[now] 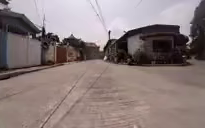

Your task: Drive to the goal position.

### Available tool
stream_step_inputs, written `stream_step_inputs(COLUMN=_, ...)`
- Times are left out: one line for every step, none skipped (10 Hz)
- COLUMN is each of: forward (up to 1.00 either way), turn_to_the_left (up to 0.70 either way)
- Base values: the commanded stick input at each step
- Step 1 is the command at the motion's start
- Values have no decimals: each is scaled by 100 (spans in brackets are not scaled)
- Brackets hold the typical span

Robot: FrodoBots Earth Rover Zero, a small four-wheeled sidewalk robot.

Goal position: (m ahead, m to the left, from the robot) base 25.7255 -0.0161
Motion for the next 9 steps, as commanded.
stream_step_inputs(forward=70, turn_to_the_left=0)
stream_step_inputs(forward=70, turn_to_the_left=0)
stream_step_inputs(forward=70, turn_to_the_left=0)
stream_step_inputs(forward=70, turn_to_the_left=0)
stream_step_inputs(forward=70, turn_to_the_left=0)
stream_step_inputs(forward=70, turn_to_the_left=0)
stream_step_inputs(forward=70, turn_to_the_left=0)
stream_step_inputs(forward=70, turn_to_the_left=0)
stream_step_inputs(forward=70, turn_to_the_left=0)
